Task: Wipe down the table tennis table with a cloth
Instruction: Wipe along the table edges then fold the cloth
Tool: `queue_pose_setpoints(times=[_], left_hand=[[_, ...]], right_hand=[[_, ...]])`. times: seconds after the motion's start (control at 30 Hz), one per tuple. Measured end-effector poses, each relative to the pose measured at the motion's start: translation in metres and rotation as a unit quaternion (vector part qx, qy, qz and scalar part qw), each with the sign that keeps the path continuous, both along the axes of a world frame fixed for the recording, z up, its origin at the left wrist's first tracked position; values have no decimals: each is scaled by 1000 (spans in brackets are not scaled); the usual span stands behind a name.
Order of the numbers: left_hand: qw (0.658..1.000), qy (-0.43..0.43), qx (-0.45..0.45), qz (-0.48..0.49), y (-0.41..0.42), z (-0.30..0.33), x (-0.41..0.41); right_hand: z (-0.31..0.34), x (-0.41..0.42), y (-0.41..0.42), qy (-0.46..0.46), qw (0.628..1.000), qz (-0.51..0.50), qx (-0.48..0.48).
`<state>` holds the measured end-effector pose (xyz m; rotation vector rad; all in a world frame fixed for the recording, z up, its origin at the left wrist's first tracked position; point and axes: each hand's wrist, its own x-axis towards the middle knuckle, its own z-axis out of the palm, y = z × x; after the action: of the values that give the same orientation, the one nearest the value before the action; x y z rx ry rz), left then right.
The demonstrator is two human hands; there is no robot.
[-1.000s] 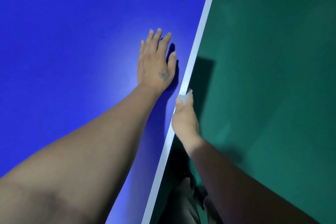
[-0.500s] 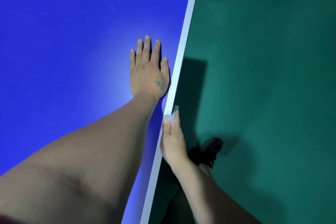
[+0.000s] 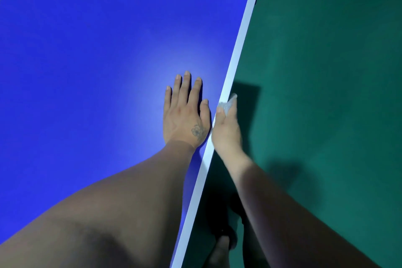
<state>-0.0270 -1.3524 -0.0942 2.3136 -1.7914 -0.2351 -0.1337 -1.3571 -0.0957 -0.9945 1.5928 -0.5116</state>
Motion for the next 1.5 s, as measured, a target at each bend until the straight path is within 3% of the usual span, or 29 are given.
queue_pose_setpoints(times=[0.33,0.8,1.13,1.33,1.5], left_hand=[[1000,0,-8,0,-1,-2,0],[1000,19,-23,0,-4,-1,0],[1000,18,-21,-2,-4,1,-1],[1000,21,-10,-4,-5,2,0],[1000,23,6,-4,-6,3,1]], right_hand=[[2,-4,13,-8,1000,24,6],[-3,-8,-165,3,998,-8,55],[10,-9,-66,-9,998,19,57],[24,-19,-99,22,991,90,93],[14,-9,-170,11,997,18,78]])
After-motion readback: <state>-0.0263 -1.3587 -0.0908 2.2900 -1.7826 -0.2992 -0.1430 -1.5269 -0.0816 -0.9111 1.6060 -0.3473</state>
